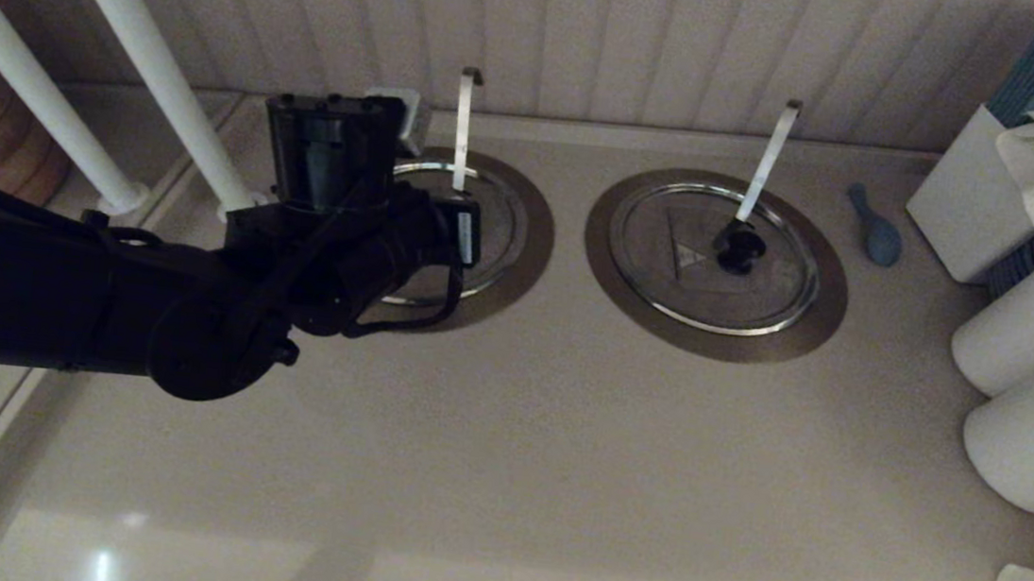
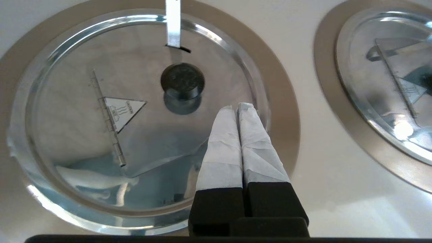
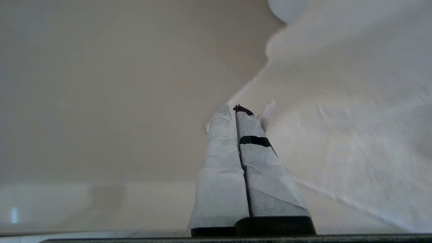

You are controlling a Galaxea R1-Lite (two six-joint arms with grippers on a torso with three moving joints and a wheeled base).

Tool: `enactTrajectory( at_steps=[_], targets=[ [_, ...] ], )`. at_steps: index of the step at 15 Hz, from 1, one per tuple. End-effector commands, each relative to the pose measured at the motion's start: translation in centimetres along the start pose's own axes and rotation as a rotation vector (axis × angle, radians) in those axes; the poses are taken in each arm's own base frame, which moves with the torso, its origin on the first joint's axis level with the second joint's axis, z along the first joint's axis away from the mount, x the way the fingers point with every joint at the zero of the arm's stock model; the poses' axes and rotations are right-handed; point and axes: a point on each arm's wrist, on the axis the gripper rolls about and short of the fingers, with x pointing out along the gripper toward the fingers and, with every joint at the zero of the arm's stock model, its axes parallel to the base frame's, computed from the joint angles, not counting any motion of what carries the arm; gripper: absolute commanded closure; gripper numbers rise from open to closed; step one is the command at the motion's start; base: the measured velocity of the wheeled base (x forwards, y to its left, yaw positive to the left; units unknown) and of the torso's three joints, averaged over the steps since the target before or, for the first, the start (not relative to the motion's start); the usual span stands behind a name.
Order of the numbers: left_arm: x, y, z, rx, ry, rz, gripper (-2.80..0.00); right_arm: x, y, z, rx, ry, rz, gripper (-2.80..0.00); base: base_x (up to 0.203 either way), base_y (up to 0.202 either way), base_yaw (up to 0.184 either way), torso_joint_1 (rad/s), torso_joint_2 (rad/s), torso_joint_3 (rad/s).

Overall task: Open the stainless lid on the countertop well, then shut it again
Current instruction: Open the lid

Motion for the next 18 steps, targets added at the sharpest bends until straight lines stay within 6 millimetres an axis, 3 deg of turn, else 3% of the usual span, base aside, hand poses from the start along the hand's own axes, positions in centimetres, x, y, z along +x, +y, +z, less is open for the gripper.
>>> enactTrajectory(
  at_steps=[1, 8, 15, 18],
  targets=[
    [0.0, 0.0, -0.2, 0.001, 0.003, 0.0, 0.0, 0.0, 0.0, 0.0, 0.0, 0.0, 0.0, 0.0, 0.006, -0.005, 0.033, 0.001, 0.0, -0.001],
    [0.0, 0.0, -0.2, 0.0, 0.003, 0.002, 0.0, 0.0, 0.0, 0.0, 0.001, 0.0, -0.001, 0.0, 0.002, -0.123, 0.006, 0.003, 0.0, 0.003],
    [1.0, 0.0, -0.8, 0.008, 0.014, 0.062, 0.0, 0.0, 0.0, 0.0, 0.001, 0.001, -0.001, 0.0, 0.0, 0.0, 0.0, 0.0, 0.0, 0.0],
    [1.8, 0.7, -2.1, 0.075, 0.049, 0.09, 0.0, 0.0, 0.0, 0.0, 0.001, 0.001, -0.001, 0.0, 0.0, 0.0, 0.0, 0.0, 0.0, 0.0]
  ],
)
